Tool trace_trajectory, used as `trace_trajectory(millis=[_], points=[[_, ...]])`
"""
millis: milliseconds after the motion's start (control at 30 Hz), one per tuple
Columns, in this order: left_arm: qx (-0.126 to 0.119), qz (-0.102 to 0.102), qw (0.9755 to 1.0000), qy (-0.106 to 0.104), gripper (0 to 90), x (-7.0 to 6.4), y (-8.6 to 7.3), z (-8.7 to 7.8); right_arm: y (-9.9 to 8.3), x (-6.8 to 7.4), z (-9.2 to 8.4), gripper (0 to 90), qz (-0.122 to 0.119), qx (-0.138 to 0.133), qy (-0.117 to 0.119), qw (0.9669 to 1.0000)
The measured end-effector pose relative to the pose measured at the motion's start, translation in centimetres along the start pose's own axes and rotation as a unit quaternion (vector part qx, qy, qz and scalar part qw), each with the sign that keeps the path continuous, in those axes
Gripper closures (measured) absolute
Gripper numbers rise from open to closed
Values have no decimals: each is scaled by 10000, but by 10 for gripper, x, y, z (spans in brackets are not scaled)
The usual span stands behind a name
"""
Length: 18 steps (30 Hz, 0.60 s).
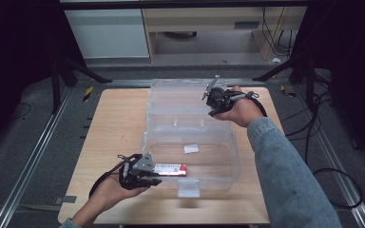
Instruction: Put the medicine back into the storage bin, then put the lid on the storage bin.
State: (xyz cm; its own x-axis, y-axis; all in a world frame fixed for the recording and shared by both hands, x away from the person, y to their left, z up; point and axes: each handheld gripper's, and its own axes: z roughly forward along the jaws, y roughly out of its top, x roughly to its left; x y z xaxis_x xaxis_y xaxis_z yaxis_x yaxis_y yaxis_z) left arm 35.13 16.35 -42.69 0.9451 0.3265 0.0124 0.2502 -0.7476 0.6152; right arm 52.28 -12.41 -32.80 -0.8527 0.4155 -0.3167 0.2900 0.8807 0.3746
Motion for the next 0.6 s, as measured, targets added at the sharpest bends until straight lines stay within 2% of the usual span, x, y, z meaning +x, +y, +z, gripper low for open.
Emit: trace_trajectory(millis=[200, 500, 600], points=[[0, 57, 10000, -12, 763, 3, 6, 5, 1, -9, 3, 705, 43, 92, 31, 9999], [42, 143, 9999, 69, 770, 3, 9, 6, 4, -11, 2, 766, -207, 171, 111, 9996], [33, 125, 9999, 76, 768, 4, 9, 6, 5, -12, 1, 782, -211, 195, 168, 9994]])
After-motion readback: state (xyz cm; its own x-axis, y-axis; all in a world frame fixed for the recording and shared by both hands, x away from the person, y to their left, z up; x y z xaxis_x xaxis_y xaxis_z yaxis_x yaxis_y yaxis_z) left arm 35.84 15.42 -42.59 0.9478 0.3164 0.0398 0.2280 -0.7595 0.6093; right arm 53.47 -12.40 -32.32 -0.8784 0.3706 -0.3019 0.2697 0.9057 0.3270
